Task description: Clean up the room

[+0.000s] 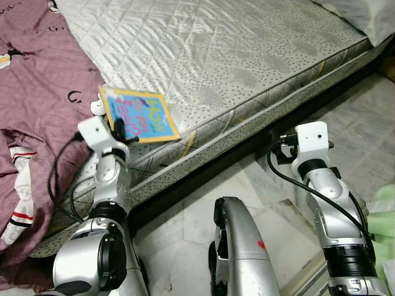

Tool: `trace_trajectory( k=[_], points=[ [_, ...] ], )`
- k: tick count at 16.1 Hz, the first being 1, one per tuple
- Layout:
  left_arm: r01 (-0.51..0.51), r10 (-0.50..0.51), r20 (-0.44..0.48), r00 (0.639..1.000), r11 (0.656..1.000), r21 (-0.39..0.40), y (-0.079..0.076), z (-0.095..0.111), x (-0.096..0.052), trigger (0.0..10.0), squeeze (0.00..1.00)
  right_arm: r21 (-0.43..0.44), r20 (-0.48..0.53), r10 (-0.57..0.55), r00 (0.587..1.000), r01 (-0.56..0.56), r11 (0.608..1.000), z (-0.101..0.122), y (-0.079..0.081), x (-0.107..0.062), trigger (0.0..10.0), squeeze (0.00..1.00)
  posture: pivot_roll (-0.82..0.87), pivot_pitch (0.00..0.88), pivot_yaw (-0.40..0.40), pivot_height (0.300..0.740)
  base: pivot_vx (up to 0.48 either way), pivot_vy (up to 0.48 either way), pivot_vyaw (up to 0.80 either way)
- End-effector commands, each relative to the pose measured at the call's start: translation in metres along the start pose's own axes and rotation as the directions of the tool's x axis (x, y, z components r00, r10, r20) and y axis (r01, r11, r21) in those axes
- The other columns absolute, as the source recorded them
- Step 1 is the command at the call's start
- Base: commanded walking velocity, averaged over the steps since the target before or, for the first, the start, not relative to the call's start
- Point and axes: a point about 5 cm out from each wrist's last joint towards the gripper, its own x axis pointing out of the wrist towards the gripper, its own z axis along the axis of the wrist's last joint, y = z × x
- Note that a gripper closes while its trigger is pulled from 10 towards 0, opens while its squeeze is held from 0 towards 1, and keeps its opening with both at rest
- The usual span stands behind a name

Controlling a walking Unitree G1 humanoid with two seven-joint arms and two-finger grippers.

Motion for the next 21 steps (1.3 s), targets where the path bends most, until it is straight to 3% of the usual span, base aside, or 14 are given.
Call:
trace_trajectory(
  k=[1, 5, 11, 14, 17, 18, 21],
  points=[
    [-0.091, 0.090, 0.020, 0.996, 0.994, 0.065, 0.017, 0.004, -0.001, 0.0, 0.00, 0.001, 0.004, -0.013, 1.000, 0.013, 1.000, 0.001, -0.004, 0.001, 10.0, 0.00, -0.12, 0.121, -0.029, 0.511, 0.000, 0.000, 0.00],
    [-0.241, 0.230, 0.092, 0.969, 0.961, 0.134, 0.024, 0.028, 0.004, 0.0, 0.00, 0.018, 0.015, -0.009, 1.000, 0.009, 1.000, 0.001, 0.004, 0.006, 10.0, 0.00, -0.10, 0.109, -0.023, 0.511, 0.000, 0.000, 0.00],
    [-0.240, 0.202, 0.214, 0.956, 0.956, 0.167, 0.010, 0.069, 0.000, 0.0, 0.00, 0.039, 0.016, -0.007, 1.000, 0.007, 0.999, -0.002, 0.010, 0.008, 10.0, 0.00, -0.08, 0.098, -0.016, 0.511, 0.000, 0.000, 0.00],
    [-0.212, 0.186, 0.174, 0.967, 0.966, 0.146, 0.011, 0.066, -0.012, 0.0, 0.00, 0.066, 0.017, -0.002, 1.000, 0.001, 0.998, -0.003, 0.014, 0.010, 10.0, 0.00, -0.04, 0.094, -0.016, 0.511, 0.000, 0.000, 0.00],
    [-0.221, 0.193, 0.149, 0.970, 0.954, 0.203, 0.020, 0.061, -0.030, 0.0, 0.00, 0.127, 0.004, 0.015, 1.000, -0.016, 0.992, -0.006, 0.025, 0.012, 10.0, 0.00, 0.00, 0.091, -0.021, 0.511, 0.000, 0.000, 0.00],
    [-0.244, 0.218, 0.127, 0.968, 0.938, 0.248, 0.033, 0.055, -0.044, 0.0, 0.00, 0.155, 0.002, 0.052, 0.999, -0.051, 0.987, -0.008, 0.040, 0.012, 10.0, 0.00, 0.02, 0.087, -0.025, 0.511, 0.000, 0.000, 0.00],
    [-0.287, 0.267, 0.107, 0.958, 0.913, 0.290, 0.054, 0.044, -0.059, 0.0, 0.00, 0.176, 0.009, 0.082, 0.997, -0.082, 0.981, -0.006, 0.053, 0.015, 10.0, 0.00, 0.05, 0.085, -0.029, 0.511, 0.000, 0.000, 0.00]
  ],
)
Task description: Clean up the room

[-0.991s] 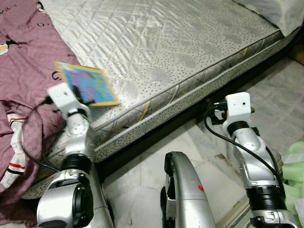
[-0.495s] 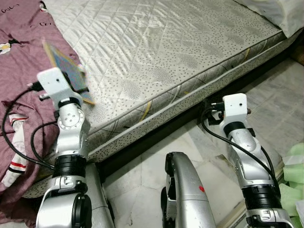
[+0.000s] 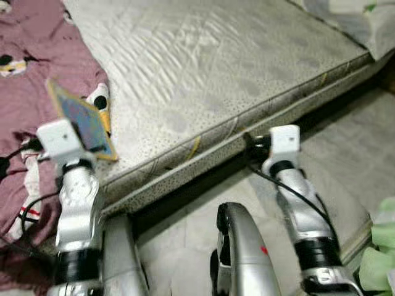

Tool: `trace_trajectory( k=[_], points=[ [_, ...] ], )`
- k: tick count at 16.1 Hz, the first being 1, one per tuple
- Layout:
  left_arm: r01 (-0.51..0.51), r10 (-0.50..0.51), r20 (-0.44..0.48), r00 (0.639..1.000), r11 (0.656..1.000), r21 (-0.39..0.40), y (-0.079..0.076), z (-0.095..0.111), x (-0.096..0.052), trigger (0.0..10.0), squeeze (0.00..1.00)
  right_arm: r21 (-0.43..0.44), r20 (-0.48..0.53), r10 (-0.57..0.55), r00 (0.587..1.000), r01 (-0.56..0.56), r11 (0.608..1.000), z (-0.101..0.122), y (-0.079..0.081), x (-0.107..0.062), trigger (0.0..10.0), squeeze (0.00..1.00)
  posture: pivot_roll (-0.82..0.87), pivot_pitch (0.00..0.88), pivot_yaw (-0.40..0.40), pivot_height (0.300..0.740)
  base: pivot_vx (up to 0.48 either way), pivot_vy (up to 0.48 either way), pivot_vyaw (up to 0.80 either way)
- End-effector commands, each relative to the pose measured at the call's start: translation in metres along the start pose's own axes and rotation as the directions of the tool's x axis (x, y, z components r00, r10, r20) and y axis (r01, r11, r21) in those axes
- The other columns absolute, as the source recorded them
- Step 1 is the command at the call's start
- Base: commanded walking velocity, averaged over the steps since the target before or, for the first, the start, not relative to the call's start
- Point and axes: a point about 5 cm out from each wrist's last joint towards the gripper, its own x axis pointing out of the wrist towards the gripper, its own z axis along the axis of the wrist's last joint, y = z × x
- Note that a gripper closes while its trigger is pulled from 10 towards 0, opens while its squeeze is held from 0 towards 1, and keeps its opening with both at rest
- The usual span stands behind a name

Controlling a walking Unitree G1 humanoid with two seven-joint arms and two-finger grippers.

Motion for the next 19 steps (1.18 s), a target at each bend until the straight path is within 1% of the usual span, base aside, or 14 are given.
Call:
trace_trajectory(
  k=[1, 4, 5, 6, 7, 8, 9, 10, 11, 12, 13, 14, 16, 19],
  points=[
    [-0.054, 0.055, -0.015, 0.998, 0.997, 0.062, 0.015, -0.007, -0.001, 0.0, 0.00, 0.004, 0.003, -0.004, 1.000, 0.004, 1.000, 0.000, -0.001, 0.002, 10.0, 0.00, 0.06, 0.088, -0.028, 0.511, 0.000, 0.000, 0.00],
    [-0.032, 0.035, -0.038, 0.999, 0.997, 0.077, 0.016, -0.016, -0.001, 0.0, 0.00, 0.010, 0.004, -0.011, 1.000, 0.011, 1.000, 0.000, -0.003, 0.003, 10.0, 0.00, 0.05, 0.090, -0.022, 0.511, 0.000, 0.000, 0.00],
    [-0.018, 0.023, -0.055, 0.998, 0.997, 0.080, 0.014, -0.018, -0.001, 3.4, 0.00, 0.012, 0.005, -0.015, 1.000, 0.015, 1.000, 0.000, -0.004, 0.002, 10.0, 0.00, 0.05, 0.091, -0.020, 0.511, 0.000, 0.000, 0.00],
    [-0.005, 0.009, -0.063, 0.998, 0.997, 0.072, 0.011, -0.018, -0.001, 10.0, 0.00, 0.020, 0.008, -0.017, 1.000, 0.017, 1.000, 0.000, -0.004, 0.002, 10.0, 0.00, 0.05, 0.093, -0.018, 0.511, 0.000, 0.000, 0.00],
    [0.004, 0.000, -0.060, 0.998, 0.998, 0.060, 0.009, -0.017, -0.002, 10.0, 0.00, 0.037, 0.014, -0.014, 1.000, 0.014, 0.999, 0.000, -0.003, 0.001, 10.0, 0.00, 0.05, 0.093, -0.018, 0.511, 0.000, 0.000, 0.00],
    [0.023, -0.022, -0.028, 0.999, 0.999, 0.026, 0.003, -0.010, -0.003, 10.0, 0.00, 0.101, 0.027, 0.000, 1.000, -0.002, 0.995, 0.003, 0.001, 0.001, 10.0, 0.00, 0.05, 0.093, -0.018, 0.511, 0.000, 0.000, 0.00],
    [0.037, -0.037, -0.008, 0.999, 0.999, 0.015, -0.001, -0.004, -0.005, 10.0, 0.00, 0.136, 0.029, 0.004, 1.000, -0.008, 0.991, 0.005, 0.004, 0.002, 10.0, 0.00, 0.05, 0.095, -0.017, 0.511, 0.000, 0.000, 0.00],
    [0.051, -0.051, 0.015, 0.999, 0.999, -0.016, -0.006, 0.004, -0.008, 10.0, 0.00, 0.163, 0.062, 0.028, 0.998, -0.038, 0.986, 0.012, 0.009, 0.003, 10.0, 0.00, 0.05, 0.095, -0.017, 0.511, 0.000, 0.000, 0.00],
    [0.129, -0.127, 0.050, 0.991, 0.991, -0.028, -0.015, 0.012, -0.015, 10.0, 0.00, 0.180, 0.092, 0.047, 0.995, -0.063, 0.982, 0.019, 0.016, 0.005, 10.0, 0.00, 0.06, 0.090, -0.016, 0.511, 0.000, 0.000, 0.00],
    [0.138, -0.136, 0.055, 0.989, 0.990, -0.033, -0.016, 0.013, -0.017, 10.0, 0.00, 0.184, 0.096, 0.052, 0.994, -0.069, 0.980, 0.020, 0.018, 0.006, 10.0, 0.00, 0.06, 0.090, -0.016, 0.511, 0.000, 0.000, 0.00],
    [0.183, -0.181, 0.074, 0.981, 0.983, -0.023, -0.020, 0.014, -0.023, 10.0, 0.00, 0.201, 0.122, 0.060, 0.991, -0.084, 0.976, 0.026, 0.023, 0.008, 10.0, 0.00, 0.07, 0.089, -0.016, 0.525, 0.000, 0.000, 0.00],
    [0.202, -0.201, 0.072, 0.977, 0.979, -0.015, -0.023, 0.011, -0.028, 10.0, 0.00, 0.213, 0.132, 0.068, 0.989, -0.095, 0.972, 0.030, 0.027, 0.010, 10.0, 0.00, 0.08, 0.089, -0.016, 0.535, 0.000, 0.000, 0.00],
    [0.195, -0.194, 0.040, 0.980, 0.980, -0.035, -0.023, 0.005, -0.033, 10.0, 0.00, 0.229, 0.139, 0.072, 0.988, -0.103, 0.968, 0.033, 0.031, 0.012, 10.0, 0.00, 0.08, 0.090, -0.015, 0.560, 0.000, 0.000, 0.00],
    [0.204, -0.203, 0.028, 0.979, 0.978, -0.035, -0.026, 0.003, -0.040, 10.0, 0.00, 0.239, 0.141, 0.073, 0.987, -0.105, 0.965, 0.033, 0.031, 0.012, 10.0, 0.00, 0.07, 0.090, -0.010, 0.595, 0.000, 0.000, 0.00]
  ],
)
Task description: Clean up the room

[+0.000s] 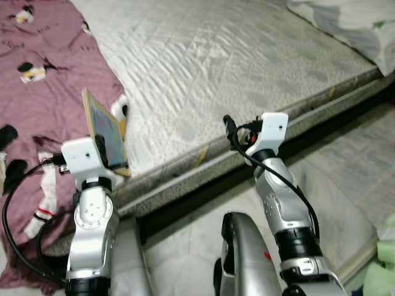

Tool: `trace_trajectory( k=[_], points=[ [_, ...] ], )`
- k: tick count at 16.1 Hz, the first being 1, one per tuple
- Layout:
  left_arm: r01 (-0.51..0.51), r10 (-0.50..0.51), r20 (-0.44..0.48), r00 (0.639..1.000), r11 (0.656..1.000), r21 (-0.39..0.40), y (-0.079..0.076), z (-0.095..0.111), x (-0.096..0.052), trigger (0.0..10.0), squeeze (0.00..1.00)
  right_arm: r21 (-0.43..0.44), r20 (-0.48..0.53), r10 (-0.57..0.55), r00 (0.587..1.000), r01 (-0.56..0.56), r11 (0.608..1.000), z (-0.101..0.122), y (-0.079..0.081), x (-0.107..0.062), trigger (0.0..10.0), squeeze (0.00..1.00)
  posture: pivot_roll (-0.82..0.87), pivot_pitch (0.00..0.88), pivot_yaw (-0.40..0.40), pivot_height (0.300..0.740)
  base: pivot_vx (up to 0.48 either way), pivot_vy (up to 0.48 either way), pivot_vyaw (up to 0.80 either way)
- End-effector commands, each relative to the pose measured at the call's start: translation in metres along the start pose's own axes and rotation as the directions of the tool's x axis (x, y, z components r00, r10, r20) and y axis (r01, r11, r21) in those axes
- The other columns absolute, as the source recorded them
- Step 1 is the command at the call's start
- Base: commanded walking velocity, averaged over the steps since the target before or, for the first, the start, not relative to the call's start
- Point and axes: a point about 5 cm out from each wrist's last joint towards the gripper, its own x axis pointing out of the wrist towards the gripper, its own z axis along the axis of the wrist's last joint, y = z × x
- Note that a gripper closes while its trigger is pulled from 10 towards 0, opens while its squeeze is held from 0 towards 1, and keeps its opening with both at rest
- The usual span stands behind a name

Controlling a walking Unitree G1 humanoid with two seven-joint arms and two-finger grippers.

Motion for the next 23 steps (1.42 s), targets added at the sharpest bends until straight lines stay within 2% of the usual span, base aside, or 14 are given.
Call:
trace_trajectory(
  k=[1, 3, 5, 9, 10, 11, 12, 17, 23],
  points=[
    [0.008, -0.008, 0.033, 0.999, 1.000, 0.001, -0.002, 0.008, -0.002, 10.0, 0.00, 0.011, 0.018, -0.008, 1.000, 0.007, 1.000, 0.005, -0.002, 0.000, 10.0, 0.00, 0.07, 0.087, -0.001, 0.609, 0.000, 0.000, 0.00],
    [0.002, -0.002, 0.006, 1.000, 1.000, -0.013, -0.002, 0.003, -0.004, 10.0, 0.00, 0.017, 0.020, -0.017, 1.000, 0.017, 1.000, 0.005, -0.002, 0.000, 10.0, 0.00, 0.06, 0.084, 0.003, 0.634, 0.000, 0.000, 0.00],
    [0.033, -0.033, 0.023, 0.999, 0.999, -0.002, -0.007, 0.006, -0.002, 10.0, 0.00, 0.019, 0.020, -0.019, 1.000, 0.019, 1.000, 0.005, -0.001, 0.000, 10.0, 0.00, 0.06, 0.081, 0.004, 0.659, 0.000, 0.000, 0.00],
    [0.042, -0.042, 0.035, 0.998, 0.999, 0.002, -0.008, 0.010, 0.003, 10.0, 0.00, 0.010, 0.018, -0.030, 0.999, 0.030, 1.000, 0.004, -0.002, 0.000, 10.0, 0.00, 0.06, 0.076, 0.005, 0.703, 0.000, 0.000, 0.00],
    [0.045, -0.045, 0.046, 0.998, 0.999, 0.011, -0.009, 0.012, 0.003, 10.0, 0.00, 0.005, 0.015, -0.034, 0.999, 0.034, 0.999, 0.003, -0.003, 0.000, 10.0, 0.00, 0.06, 0.074, 0.005, 0.713, 0.000, 0.000, 0.00],
    [0.068, -0.074, 0.087, 0.993, 0.995, 0.067, -0.011, 0.015, 0.004, 10.0, 0.00, -0.001, 0.011, -0.045, 0.999, 0.045, 0.999, 0.001, -0.005, -0.001, 10.0, 0.00, 0.06, 0.074, 0.005, 0.728, 0.000, 0.000, 0.00],
    [0.068, -0.074, 0.088, 0.993, 0.995, 0.070, -0.012, 0.015, 0.003, 10.0, 0.00, -0.003, 0.008, -0.045, 0.999, 0.045, 0.999, 0.000, -0.006, -0.001, 10.0, 0.00, 0.06, 0.074, 0.005, 0.737, 0.000, 0.000, 0.00],
    [0.059, -0.065, 0.076, 0.995, 0.995, 0.083, -0.014, 0.012, 0.003, 10.0, 0.00, -0.036, -0.038, -0.071, 0.997, 0.070, 0.997, -0.008, -0.009, -0.001, 10.0, 0.00, 0.06, 0.072, 0.001, 0.740, 0.000, 0.000, 0.00],
    [0.057, -0.062, 0.060, 0.996, 0.994, 0.090, -0.013, 0.008, 0.002, 10.0, 0.00, -0.065, -0.029, -0.088, 0.996, 0.086, 0.994, -0.008, -0.013, -0.001, 10.0, 0.00, 0.07, 0.067, -0.005, 0.740, 0.000, 0.000, 0.00]
  ],
)
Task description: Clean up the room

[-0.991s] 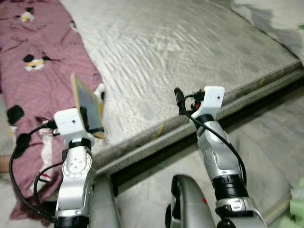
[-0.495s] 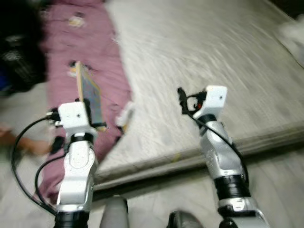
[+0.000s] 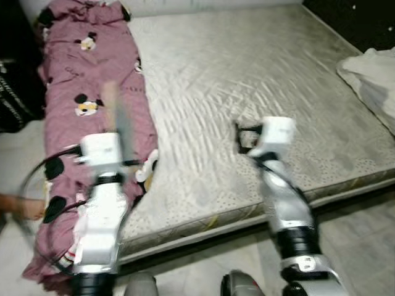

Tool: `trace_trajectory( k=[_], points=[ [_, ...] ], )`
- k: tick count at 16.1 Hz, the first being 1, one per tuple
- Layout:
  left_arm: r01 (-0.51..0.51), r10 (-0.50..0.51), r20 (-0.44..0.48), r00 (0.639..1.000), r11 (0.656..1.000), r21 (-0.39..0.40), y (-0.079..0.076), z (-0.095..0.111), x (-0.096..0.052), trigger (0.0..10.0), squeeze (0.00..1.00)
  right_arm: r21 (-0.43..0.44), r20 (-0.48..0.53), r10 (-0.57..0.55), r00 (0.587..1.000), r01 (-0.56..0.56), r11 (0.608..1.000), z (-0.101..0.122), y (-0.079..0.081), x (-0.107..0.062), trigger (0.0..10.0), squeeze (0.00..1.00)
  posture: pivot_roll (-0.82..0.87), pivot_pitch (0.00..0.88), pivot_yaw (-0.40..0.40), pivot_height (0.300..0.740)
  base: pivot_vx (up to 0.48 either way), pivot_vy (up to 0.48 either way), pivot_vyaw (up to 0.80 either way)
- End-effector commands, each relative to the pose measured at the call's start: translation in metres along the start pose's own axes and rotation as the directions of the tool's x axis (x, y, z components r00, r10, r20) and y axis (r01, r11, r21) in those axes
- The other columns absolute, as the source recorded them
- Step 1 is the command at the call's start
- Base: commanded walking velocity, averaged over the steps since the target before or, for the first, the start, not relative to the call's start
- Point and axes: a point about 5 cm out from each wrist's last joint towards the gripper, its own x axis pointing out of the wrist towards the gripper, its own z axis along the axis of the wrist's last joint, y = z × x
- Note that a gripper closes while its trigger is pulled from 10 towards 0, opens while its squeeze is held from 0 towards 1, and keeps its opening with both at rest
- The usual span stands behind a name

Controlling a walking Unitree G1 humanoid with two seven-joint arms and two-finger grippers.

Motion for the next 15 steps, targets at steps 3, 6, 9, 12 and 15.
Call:
trace_trajectory(
  k=[3, 6, 9, 12, 15],
  points=[
    [0.020, -0.020, 0.017, 1.000, 1.000, 0.000, -0.001, 0.000, -0.002, 10.0, 0.00, -0.048, 0.034, -0.024, 0.999, 0.026, 0.999, 0.005, -0.010, -0.001, 10.0, 0.00, 0.07, 0.056, -0.004, 0.740, 0.000, 0.000, 0.00],
    [0.054, -0.054, 0.016, 0.998, 0.999, -0.007, -0.004, 0.001, 0.000, 10.0, 0.00, -0.042, 0.034, -0.019, 0.999, 0.020, 0.999, 0.005, -0.009, 0.000, 10.0, 0.00, 0.07, 0.052, -0.004, 0.740, 0.000, 0.000, 0.00],
    [0.075, -0.074, 0.016, 0.997, 0.997, -0.015, -0.007, 0.002, 0.001, 10.0, 0.00, -0.043, 0.025, -0.019, 1.000, 0.020, 0.999, 0.003, -0.008, 0.001, 10.0, 0.00, 0.07, 0.052, -0.006, 0.740, 0.000, 0.000, 0.14],
    [0.090, -0.090, 0.013, 0.996, 0.995, -0.032, -0.012, 0.001, -0.001, 10.0, 0.00, -0.049, 0.010, -0.027, 1.000, 0.027, 0.998, 0.000, -0.008, 0.000, 10.0, 0.00, 0.06, 0.057, -0.010, 0.740, 0.000, 0.000, 0.00],
    [0.095, -0.095, 0.015, 0.995, 0.994, -0.045, -0.015, 0.002, -0.001, 10.0, 0.00, -0.091, 0.009, -0.025, 1.000, 0.026, 0.996, 0.000, -0.010, 0.000, 10.0, 0.00, 0.06, 0.057, -0.013, 0.740, 0.000, 0.000, 0.59]
  ],
)
